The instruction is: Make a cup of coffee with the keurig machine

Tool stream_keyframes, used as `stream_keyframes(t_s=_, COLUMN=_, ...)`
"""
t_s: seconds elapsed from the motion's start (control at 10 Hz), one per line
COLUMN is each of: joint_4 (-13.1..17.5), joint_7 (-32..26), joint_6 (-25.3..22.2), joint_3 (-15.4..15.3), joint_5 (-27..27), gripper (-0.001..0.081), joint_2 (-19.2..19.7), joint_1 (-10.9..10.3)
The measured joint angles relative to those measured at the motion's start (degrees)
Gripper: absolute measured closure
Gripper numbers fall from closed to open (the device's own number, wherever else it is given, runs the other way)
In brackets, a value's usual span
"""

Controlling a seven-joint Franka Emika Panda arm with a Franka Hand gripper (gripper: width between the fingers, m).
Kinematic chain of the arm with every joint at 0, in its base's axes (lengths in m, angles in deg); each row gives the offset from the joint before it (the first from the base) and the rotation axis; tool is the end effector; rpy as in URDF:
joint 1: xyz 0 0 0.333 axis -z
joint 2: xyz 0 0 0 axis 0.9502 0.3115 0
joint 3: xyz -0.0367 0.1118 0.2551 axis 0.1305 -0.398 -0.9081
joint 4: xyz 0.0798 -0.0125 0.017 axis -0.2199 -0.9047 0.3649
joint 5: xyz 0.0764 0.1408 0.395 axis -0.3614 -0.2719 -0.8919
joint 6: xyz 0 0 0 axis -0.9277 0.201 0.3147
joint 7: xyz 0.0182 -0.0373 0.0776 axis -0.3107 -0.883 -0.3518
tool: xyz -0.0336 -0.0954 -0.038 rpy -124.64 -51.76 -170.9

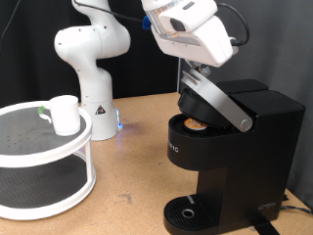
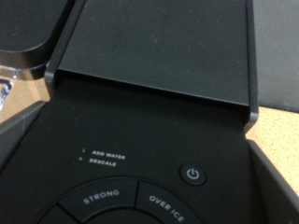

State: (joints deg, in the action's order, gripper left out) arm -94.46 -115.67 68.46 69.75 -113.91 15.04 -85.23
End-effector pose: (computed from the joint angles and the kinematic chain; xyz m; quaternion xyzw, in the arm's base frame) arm 0.5419 0.0689 0.4313 -0.8625 -0.4337 -0.1436 0.2176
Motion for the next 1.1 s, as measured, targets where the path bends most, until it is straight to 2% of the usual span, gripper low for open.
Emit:
stream_keyframes(t_s=0.4, joint_4=-1.02, joint_7=-0.80, joint_6=1.06, joint_3=0.41, joint_5=-0.55, gripper=0.0806, joint_2=-0.40, joint_1=0.16)
stream_keyframes(t_s=1.1, joint_4=-1.13, joint_7=-2.69, joint_6=-1.01, joint_3=3.30, joint_5=-1.94, gripper=0.0806, joint_2=-1.41, joint_1=1.19)
